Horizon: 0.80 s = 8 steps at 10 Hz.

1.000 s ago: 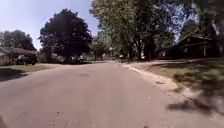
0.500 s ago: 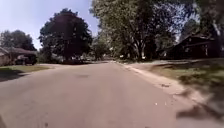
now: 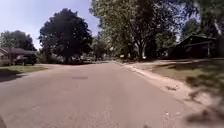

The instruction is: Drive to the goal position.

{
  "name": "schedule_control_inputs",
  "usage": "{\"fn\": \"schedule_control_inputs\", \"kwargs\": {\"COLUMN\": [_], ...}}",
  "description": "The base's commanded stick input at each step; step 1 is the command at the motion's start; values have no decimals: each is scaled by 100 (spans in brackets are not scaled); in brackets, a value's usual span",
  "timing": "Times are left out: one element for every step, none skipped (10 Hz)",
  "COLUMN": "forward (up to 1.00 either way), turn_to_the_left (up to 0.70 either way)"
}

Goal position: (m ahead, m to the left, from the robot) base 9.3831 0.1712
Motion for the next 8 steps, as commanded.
{"fn": "schedule_control_inputs", "kwargs": {"forward": [50, 50, 50, 50, 50, 50, 50, 50], "turn_to_the_left": [0, 0, 0, 0, 0, 0, 0, 0]}}
